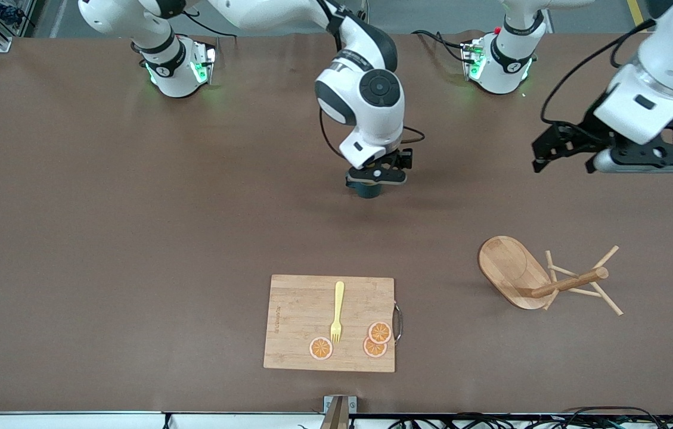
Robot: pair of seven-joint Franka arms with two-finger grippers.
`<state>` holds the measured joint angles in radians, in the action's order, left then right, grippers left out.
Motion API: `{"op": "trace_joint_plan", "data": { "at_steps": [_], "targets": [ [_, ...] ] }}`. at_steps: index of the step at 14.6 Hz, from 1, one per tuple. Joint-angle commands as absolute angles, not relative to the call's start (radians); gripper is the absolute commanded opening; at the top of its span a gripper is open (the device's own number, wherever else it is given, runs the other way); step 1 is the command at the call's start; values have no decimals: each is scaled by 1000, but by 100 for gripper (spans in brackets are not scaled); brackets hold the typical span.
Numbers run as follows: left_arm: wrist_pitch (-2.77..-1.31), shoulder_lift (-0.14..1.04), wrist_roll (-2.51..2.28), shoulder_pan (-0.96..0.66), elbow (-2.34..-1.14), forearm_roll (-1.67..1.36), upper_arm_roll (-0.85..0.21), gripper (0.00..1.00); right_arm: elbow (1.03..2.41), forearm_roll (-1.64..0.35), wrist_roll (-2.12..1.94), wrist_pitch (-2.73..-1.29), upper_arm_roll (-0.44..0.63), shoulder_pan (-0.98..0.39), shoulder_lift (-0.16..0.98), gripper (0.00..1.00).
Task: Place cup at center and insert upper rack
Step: 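Set the mug down, open the right gripper and withdraw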
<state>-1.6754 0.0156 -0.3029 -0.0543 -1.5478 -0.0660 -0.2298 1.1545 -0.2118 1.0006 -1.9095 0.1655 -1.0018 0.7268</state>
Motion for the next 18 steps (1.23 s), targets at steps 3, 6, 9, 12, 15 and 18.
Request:
{"op": "trace_joint_plan", "data": {
  "at_steps": [3, 6, 9, 12, 15, 18],
  "targets": [
    [-1644, -25, -457, -48, -1554, -109, -346, 100, 1190, -219, 851, -1670, 338, -873, 517, 100],
    [-1660, -15, -552, -49, -1562, -100, -455, 100, 1190, -218, 575, -1547, 440, -761, 467, 100],
    [-1719, -6, -714, -52, -1583, -97, -567, 100, 1190, -218, 332, -1468, 517, -663, 437, 100],
    [-1807, -5, -888, -55, -1638, -83, -694, 100, 1186, -225, 175, -1460, 561, -562, 430, 100],
    [-1900, -5, -1035, -75, -1721, -17, -814, 100, 1184, -230, 51, -1466, 558, -454, 403, 100],
    [-2027, -5, -1214, -144, -1839, 102, -873, 100, 1181, -227, 46, -1462, 561, -436, 390, 100]
  ]
}}
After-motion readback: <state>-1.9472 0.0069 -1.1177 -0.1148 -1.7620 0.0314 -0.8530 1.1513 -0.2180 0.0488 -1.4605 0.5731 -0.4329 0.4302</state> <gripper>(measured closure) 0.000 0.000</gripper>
